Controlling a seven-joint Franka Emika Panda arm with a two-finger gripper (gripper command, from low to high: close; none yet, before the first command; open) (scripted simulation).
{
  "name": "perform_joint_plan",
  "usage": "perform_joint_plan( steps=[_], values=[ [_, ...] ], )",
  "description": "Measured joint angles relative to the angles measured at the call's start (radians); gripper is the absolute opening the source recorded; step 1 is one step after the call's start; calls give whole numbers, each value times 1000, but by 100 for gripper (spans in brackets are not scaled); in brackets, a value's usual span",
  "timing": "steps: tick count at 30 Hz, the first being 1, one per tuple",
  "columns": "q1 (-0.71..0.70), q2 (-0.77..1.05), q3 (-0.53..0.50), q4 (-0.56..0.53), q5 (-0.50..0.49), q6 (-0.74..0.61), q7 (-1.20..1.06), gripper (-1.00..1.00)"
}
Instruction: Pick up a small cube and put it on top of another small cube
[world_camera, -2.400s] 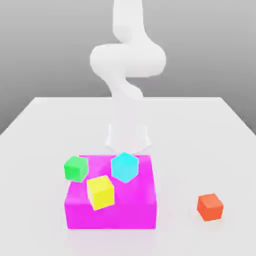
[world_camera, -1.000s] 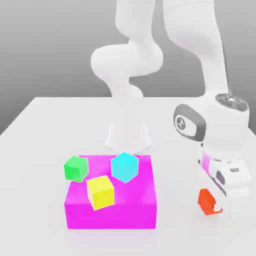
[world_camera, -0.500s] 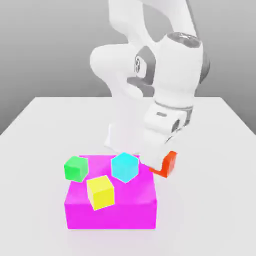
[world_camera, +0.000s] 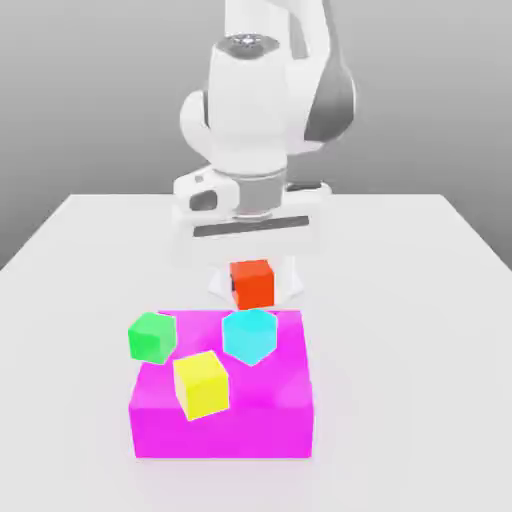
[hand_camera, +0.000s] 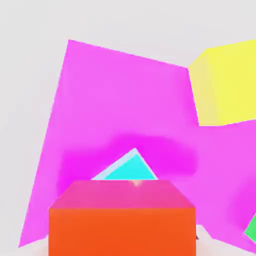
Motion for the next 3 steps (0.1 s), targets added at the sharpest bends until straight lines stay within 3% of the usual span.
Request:
perform_joint_plan(
  steps=[3],
  values=[
    [0, 0, 0, 0, 0, 0, 0, 100]
  ],
)
